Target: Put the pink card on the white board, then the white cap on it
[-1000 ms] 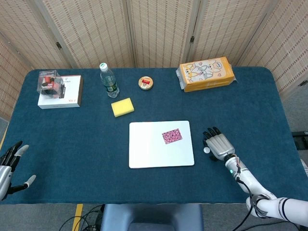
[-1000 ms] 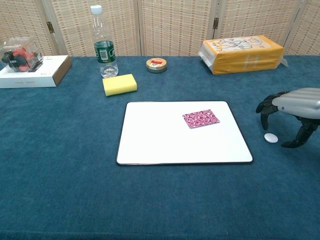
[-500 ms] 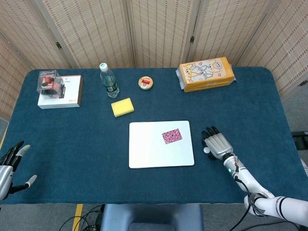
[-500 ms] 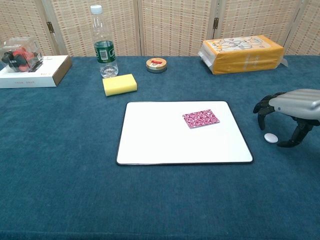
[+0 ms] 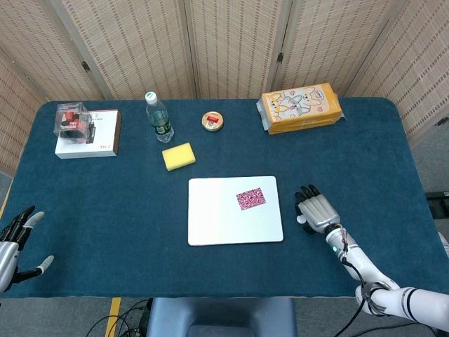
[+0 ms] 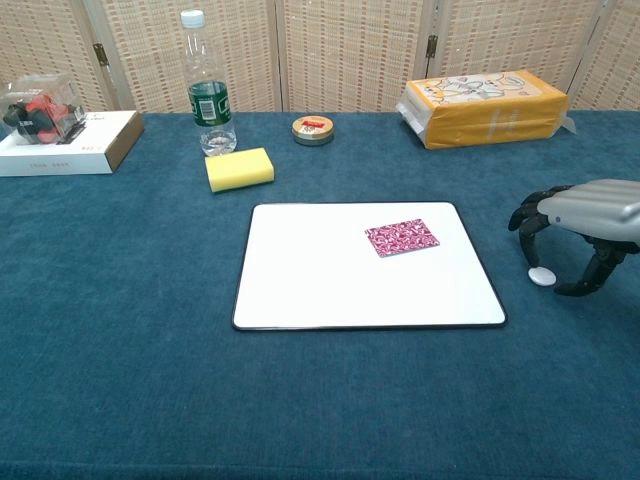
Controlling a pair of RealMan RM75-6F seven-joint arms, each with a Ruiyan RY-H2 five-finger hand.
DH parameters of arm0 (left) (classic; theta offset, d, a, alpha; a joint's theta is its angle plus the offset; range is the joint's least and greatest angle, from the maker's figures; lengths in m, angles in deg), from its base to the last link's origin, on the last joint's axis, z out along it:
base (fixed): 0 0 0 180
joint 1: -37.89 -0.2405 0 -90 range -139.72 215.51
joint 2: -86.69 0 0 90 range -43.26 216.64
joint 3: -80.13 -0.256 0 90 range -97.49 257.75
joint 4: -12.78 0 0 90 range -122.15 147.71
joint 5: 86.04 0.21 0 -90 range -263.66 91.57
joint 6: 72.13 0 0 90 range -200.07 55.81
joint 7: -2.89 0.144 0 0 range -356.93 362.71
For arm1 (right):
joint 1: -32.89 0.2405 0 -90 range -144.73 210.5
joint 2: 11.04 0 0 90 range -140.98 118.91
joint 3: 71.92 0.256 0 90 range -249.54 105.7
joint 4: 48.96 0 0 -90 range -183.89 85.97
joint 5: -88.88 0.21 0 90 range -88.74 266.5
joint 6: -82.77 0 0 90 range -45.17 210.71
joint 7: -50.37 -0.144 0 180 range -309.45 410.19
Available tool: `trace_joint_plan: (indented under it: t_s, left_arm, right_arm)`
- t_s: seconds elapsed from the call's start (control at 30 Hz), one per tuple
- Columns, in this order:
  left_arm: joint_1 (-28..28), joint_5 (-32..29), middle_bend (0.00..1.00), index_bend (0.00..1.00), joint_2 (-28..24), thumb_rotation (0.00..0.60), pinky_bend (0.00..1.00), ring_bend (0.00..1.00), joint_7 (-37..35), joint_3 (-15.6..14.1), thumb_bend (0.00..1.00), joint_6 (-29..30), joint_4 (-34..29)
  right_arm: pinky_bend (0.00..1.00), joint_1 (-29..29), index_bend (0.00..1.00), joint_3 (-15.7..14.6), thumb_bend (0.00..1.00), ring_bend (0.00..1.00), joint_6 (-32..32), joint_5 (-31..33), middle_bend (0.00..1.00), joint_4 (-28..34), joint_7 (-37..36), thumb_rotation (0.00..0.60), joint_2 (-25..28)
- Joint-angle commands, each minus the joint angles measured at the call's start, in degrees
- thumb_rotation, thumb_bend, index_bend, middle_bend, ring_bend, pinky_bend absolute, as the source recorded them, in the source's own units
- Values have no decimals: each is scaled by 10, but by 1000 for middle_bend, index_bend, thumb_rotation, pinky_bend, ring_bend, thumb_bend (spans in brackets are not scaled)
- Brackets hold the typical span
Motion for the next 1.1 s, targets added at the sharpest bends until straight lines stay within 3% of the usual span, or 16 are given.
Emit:
trace_joint_plan:
  t_s: [0.03,0.87,1.1]
  left_arm:
    - [0,-1,0,0,0,600,200,54,2,0,294,0,0]
    - [1,-2,0,0,2,600,199,54,5,0,293,-2,-1]
    - [-1,0,0,0,1,600,199,54,1,0,294,2,0]
  right_arm:
    - [0,-2,472,0,181,14,1,-1,163,-1,-1,600,0]
    - [0,-4,474,8,190,15,19,-16,163,-24,-24,600,-11]
    - [0,-4,549,8,235,45,15,-11,192,-24,-8,600,-15]
